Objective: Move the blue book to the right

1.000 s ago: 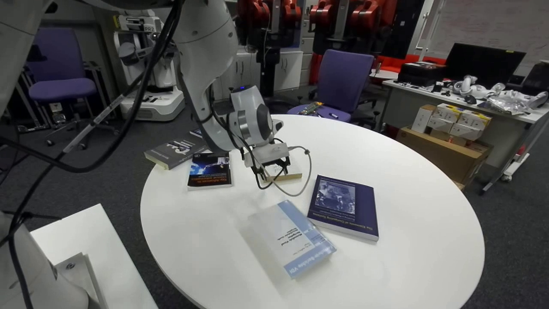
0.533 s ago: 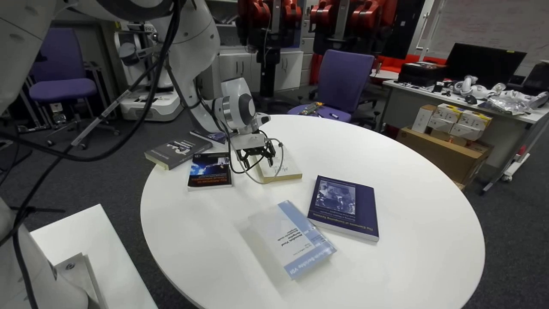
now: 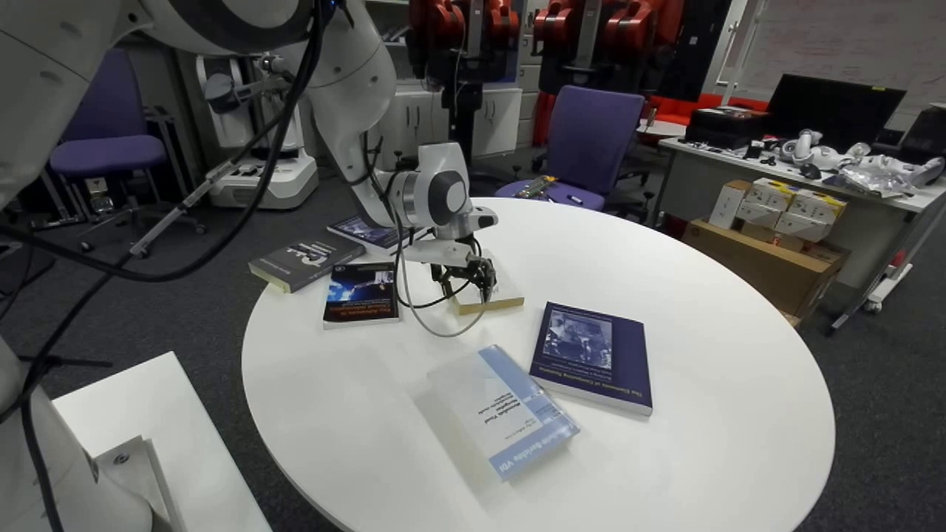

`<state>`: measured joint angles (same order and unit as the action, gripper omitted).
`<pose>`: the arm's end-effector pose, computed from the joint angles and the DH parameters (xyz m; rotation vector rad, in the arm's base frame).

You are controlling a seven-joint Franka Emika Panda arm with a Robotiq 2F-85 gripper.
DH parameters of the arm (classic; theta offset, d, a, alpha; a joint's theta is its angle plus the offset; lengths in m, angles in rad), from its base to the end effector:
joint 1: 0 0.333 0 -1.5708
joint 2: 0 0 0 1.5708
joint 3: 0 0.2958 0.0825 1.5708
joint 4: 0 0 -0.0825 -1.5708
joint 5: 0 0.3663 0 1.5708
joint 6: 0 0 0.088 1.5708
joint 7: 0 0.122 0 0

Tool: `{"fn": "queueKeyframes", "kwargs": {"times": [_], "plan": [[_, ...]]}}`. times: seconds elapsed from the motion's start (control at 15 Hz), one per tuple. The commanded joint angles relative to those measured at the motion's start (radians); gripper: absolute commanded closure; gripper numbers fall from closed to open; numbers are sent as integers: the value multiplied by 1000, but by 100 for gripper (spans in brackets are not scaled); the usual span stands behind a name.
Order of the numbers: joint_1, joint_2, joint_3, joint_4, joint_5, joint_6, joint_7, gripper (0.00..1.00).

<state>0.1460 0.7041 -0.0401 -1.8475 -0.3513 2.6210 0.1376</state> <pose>0.6181 0.0718 0.1306 2.9098 0.4079 0.1342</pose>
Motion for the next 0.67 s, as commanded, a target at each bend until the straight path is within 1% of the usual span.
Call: {"fn": "queueKeyframes", "kwargs": {"times": [0.0, 0.13, 0.2, 0.27, 0.6], "plan": [[11, -28, -24, 6, 68, -28, 35, 0], [7, -65, -35, -28, 87, -1, 48, 0], [28, -75, -60, -32, 76, 0, 77, 0], [12, -17, -37, 7, 80, 0, 29, 0], [20, -36, -53, 4, 77, -1, 54, 0]]}}
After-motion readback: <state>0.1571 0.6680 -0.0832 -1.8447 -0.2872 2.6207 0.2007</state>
